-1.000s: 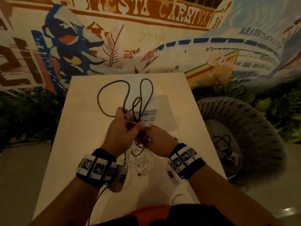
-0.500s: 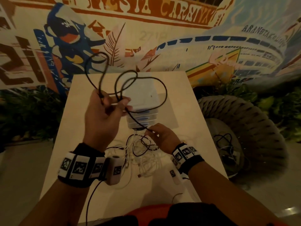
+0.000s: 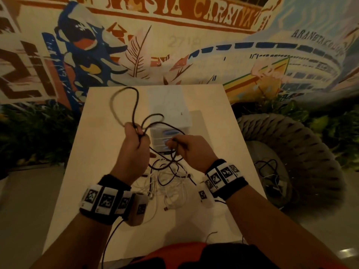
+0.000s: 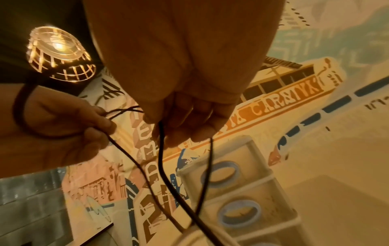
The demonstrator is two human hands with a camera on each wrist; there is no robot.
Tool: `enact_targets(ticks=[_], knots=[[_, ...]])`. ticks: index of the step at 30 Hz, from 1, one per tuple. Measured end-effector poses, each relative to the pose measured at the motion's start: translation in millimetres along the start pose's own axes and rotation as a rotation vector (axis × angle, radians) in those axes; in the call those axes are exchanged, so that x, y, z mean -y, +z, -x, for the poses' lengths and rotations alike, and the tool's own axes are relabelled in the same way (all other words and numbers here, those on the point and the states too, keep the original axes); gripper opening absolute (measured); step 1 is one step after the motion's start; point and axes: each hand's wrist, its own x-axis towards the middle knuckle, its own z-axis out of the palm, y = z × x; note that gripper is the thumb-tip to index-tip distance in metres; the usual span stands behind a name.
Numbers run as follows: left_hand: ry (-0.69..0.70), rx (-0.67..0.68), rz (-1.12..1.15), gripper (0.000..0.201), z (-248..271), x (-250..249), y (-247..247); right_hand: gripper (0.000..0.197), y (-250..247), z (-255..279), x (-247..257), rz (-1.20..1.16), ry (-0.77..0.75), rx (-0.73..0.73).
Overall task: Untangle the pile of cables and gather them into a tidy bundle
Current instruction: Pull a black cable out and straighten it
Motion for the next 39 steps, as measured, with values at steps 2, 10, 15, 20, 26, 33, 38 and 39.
enact_targets(ticks=[2, 10, 15, 20, 26, 33, 38, 39], knots=[[-0.062, 0.04, 0.035, 0.022, 2, -3, 9, 0.022, 1, 1, 7, 0.072, -0.062, -0.02], [-0.103, 0.297, -0.079, 0.034, -3, -11, 19, 0.018, 13, 7, 6, 0.141, -0.01, 0.034], [-0.02, 0.197, -0.052, 0.023, -3, -14, 8, 0.031, 23, 17, 2, 0.1, 0.074, 0.143], [0.075, 0.016, 0.078, 0.026, -7, -29, -5, 0.028, 51, 27, -27, 0.069, 0.175, 0.253], [0.246, -0.212, 0.17, 0.027, -15, -45, -45, 0.029, 47, 39, -64, 0.038, 0.295, 0.323], [0.305, -0.347, 0.187, 0.02, -15, -47, -64, 0.023, 22, 27, -60, -0.069, 0.26, 0.123], [0.253, -0.331, 0.193, 0.018, -13, -39, -68, 0.04, -5, 23, -48, -0.112, 0.218, -0.146], [0.245, -0.324, 0.2, 0.02, -12, -38, -68, 0.043, -14, 24, -49, -0.11, 0.224, -0.196]])
